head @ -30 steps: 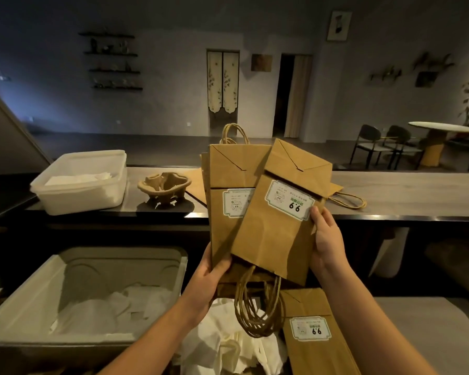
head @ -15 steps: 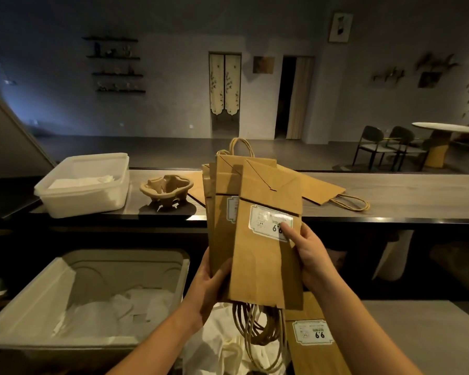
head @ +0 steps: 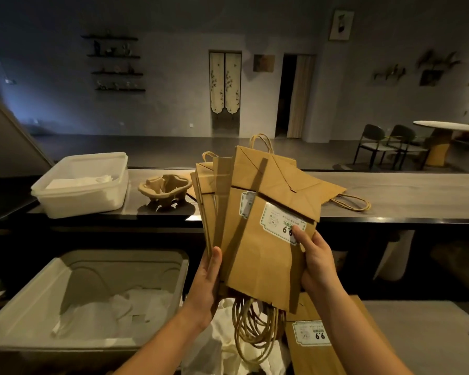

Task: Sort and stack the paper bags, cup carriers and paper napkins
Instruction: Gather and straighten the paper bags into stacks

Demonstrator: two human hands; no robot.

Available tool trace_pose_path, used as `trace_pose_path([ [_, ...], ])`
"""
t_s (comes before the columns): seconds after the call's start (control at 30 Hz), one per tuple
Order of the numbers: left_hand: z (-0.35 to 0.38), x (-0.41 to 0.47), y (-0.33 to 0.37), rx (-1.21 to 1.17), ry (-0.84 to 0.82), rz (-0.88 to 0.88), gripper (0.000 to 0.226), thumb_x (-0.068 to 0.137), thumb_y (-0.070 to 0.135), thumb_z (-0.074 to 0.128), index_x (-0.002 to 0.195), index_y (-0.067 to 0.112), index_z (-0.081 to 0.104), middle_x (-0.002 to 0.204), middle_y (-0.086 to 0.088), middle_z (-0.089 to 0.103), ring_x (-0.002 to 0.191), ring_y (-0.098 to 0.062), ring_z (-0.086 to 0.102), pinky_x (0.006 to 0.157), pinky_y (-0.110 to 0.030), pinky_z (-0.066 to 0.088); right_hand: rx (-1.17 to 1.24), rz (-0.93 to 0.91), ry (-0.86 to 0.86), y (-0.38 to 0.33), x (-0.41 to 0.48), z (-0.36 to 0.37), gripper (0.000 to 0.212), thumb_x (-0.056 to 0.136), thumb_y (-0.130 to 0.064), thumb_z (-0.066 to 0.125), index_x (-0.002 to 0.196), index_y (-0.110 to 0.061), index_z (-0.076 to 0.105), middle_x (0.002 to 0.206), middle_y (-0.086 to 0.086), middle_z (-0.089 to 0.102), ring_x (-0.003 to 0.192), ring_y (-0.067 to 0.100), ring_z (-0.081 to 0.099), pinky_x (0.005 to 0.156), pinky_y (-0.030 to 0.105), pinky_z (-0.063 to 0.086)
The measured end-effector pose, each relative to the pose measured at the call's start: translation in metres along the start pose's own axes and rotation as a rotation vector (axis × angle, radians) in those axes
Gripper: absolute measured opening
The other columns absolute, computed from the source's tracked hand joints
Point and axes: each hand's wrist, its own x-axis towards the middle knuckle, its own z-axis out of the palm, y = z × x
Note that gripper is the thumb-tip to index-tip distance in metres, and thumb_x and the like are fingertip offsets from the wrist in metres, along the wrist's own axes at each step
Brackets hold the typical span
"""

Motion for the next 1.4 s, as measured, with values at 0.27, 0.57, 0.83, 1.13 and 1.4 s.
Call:
trace_pose_path([
  [0.27,-0.004,0.0,0.0,0.036,0.025,0.022,0.038,0.078,0.024,0.056,0.112,0.035,0.045,0.114,-0.003,0.06,0.102,-0.019,0.06,0.079,-0.036,0.053,-0.098,0.033,-0.045,0.0,0.002,-0.002,0.018,0.085,-0.016,0.063,0.102,-0.016,0.061,0.086,0.003,0.074,0.078,0.019,0.07,0.067,0.034,0.055],
  [0.57,-0.009,0.004,-0.004,-0.048,-0.054,-0.105,0.049,0.074,0.03,0.055,0.122,0.024,0.052,0.112,-0.004,0.068,0.106,-0.022,0.063,0.083,-0.039,0.051,-0.048,0.005,-0.128,-0.004,-0.001,0.0,0.014,0.089,-0.013,0.056,0.103,-0.019,0.058,0.085,0.002,0.074,0.076,0.016,0.071,0.062,0.028,0.059],
  [0.83,-0.006,0.005,0.0,-0.028,-0.032,-0.106,0.054,0.071,0.048,0.059,0.119,0.025,0.052,0.112,-0.007,0.065,0.105,-0.026,0.06,0.09,-0.047,0.049,0.036,0.043,-0.034,0.002,0.001,0.001,0.014,0.091,-0.016,0.055,0.104,-0.02,0.057,0.082,0.0,0.074,0.073,0.016,0.07,0.06,0.03,0.058],
  [1.13,-0.005,0.007,0.004,-0.066,0.08,-0.062,0.033,0.082,0.034,0.052,0.112,0.023,0.056,0.107,-0.008,0.067,0.099,-0.023,0.063,0.077,-0.035,0.055,0.085,0.118,0.066,0.001,0.003,0.002,0.019,0.088,-0.017,0.061,0.107,-0.02,0.056,0.09,0.005,0.07,0.076,0.02,0.067,0.063,0.037,0.056],
  [1.4,-0.009,0.005,0.004,0.023,0.099,-0.027,0.033,0.085,0.031,0.052,0.118,0.025,0.053,0.11,-0.004,0.066,0.103,-0.021,0.062,0.09,-0.041,0.049,0.185,0.142,-0.121,-0.003,0.0,0.0,0.026,0.083,-0.02,0.057,0.109,-0.019,0.056,0.087,0.004,0.074,0.076,0.018,0.071,0.06,0.033,0.059],
])
